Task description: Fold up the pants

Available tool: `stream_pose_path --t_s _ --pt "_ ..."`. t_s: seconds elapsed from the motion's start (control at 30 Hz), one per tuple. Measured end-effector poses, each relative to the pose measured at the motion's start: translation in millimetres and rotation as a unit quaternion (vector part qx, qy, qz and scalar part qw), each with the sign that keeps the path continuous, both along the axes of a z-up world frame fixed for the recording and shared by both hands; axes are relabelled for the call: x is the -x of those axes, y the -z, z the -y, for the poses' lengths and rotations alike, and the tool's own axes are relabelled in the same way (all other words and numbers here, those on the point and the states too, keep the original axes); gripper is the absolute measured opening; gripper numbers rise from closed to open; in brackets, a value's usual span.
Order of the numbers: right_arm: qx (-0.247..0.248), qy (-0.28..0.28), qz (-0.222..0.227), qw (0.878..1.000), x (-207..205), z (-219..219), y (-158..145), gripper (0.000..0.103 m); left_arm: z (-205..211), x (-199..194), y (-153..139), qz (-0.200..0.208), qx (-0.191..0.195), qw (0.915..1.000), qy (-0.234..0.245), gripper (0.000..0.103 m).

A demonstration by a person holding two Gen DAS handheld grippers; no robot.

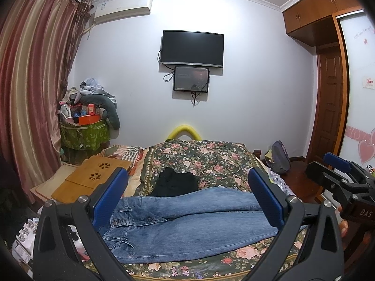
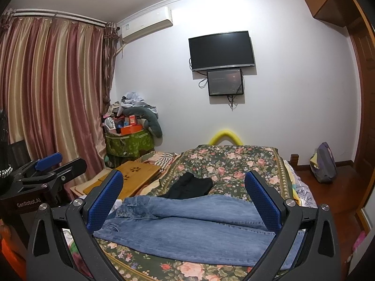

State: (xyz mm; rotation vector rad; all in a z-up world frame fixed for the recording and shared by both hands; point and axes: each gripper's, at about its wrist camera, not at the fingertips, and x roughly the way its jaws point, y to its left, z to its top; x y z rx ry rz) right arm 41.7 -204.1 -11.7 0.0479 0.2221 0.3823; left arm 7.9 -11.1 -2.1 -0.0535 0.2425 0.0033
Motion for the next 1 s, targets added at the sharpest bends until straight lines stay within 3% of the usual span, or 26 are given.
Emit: stream_pose_path --t_s 1.0 --pt "-0.003 0.004 -0.003 1.000 -1.4 4.6 1.4 0.103 2.6 1.5 -0.5 0.000 -0.002 1.0000 0.003 0.103"
